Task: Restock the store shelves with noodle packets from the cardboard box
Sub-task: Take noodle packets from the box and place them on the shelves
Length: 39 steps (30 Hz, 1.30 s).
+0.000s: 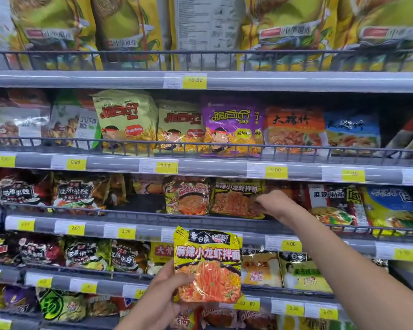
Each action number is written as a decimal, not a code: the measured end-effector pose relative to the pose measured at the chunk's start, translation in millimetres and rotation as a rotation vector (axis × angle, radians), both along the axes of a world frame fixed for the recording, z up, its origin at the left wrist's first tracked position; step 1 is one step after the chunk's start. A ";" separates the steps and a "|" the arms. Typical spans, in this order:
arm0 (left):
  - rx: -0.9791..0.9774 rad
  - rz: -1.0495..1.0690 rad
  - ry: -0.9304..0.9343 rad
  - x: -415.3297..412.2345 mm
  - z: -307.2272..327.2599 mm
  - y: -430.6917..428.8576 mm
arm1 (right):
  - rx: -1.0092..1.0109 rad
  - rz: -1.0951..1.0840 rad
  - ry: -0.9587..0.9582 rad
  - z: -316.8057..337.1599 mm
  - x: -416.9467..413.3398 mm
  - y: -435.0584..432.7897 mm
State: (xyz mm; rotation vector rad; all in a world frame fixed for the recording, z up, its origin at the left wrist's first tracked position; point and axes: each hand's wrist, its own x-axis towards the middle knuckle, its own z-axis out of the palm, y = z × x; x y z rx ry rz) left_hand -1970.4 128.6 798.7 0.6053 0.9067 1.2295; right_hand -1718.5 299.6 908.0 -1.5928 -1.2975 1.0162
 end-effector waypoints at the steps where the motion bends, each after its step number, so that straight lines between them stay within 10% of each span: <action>1: 0.021 -0.002 -0.008 1.1 2.7 6.3 | 0.044 -0.001 -0.098 -1.4 5.0 -5.1; 4: 0.060 -0.025 -0.025 8.0 15.0 26.7 | 0.194 -0.033 -0.255 -0.2 7.6 -48.8; 13: 0.186 -0.170 0.147 34.6 50.7 83.8 | 0.042 0.110 0.047 -31.2 -0.5 -92.4; 22: 0.591 0.035 1.148 16.2 74.1 108.5 | 0.137 -0.069 0.268 -23.5 2.4 -50.5; 27: 0.797 0.279 1.640 -13.3 60.3 123.8 | 0.231 -0.242 -0.038 -18.4 -3.7 -24.8; 34: 0.761 0.279 1.972 -22.0 38.6 128.0 | 0.067 -0.214 -0.964 -6.7 -29.2 -28.1; 39: 0.732 0.340 2.011 -27.6 36.0 128.1 | -0.057 -0.070 -0.853 -3.9 -33.7 -17.0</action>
